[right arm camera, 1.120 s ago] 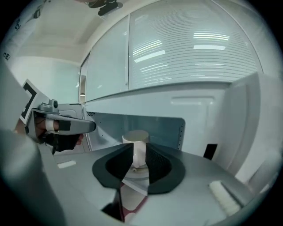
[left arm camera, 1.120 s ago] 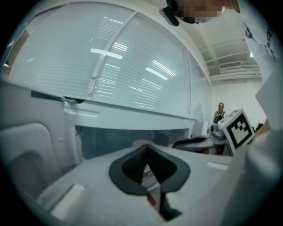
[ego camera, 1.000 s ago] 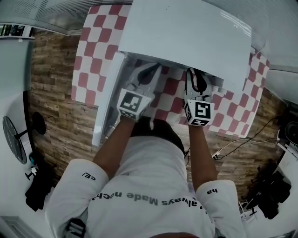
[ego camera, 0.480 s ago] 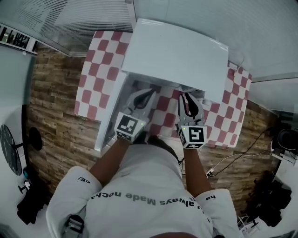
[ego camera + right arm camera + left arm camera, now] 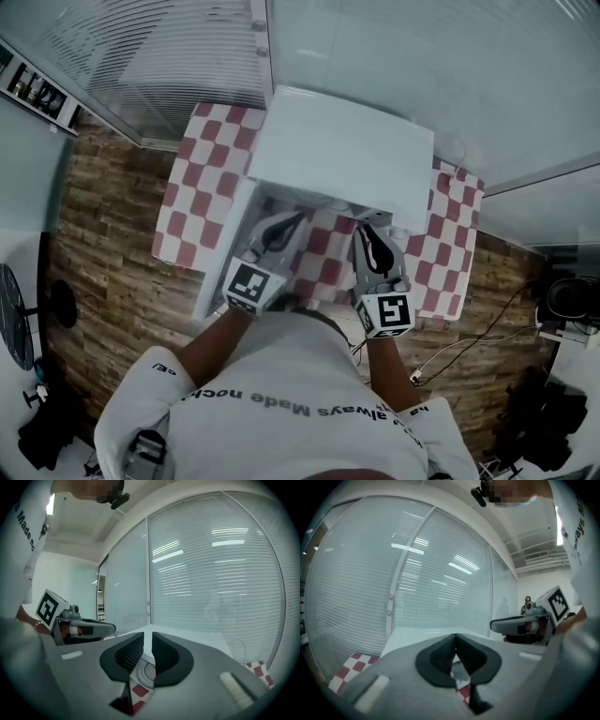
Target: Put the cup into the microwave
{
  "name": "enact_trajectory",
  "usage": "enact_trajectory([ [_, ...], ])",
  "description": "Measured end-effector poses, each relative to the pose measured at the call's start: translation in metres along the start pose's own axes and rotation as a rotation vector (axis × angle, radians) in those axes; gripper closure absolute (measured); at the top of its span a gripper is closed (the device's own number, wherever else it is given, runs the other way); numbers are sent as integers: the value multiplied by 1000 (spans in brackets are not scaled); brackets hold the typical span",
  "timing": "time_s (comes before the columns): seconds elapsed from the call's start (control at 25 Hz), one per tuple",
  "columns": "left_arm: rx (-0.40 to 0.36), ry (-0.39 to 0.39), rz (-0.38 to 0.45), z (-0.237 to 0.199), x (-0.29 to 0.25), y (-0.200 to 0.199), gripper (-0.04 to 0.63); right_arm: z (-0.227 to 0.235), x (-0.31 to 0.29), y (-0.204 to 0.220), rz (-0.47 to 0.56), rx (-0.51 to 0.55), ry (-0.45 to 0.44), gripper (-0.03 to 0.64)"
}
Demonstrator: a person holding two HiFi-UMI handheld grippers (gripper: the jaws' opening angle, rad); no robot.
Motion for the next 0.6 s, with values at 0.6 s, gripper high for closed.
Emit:
enact_trajectory([
  [0.6, 19, 42, 99, 24, 16, -78, 592, -17, 26, -86, 52, 37, -49, 565],
])
Point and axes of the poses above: the fingertips, and each gripper's own axes: x backward along the fingers, z to its right, y out of its underside, the point moved 10 cm from there along x, backward along the fingers, and after that the axes turned 15 degrees about z, right-handed, at the moved point
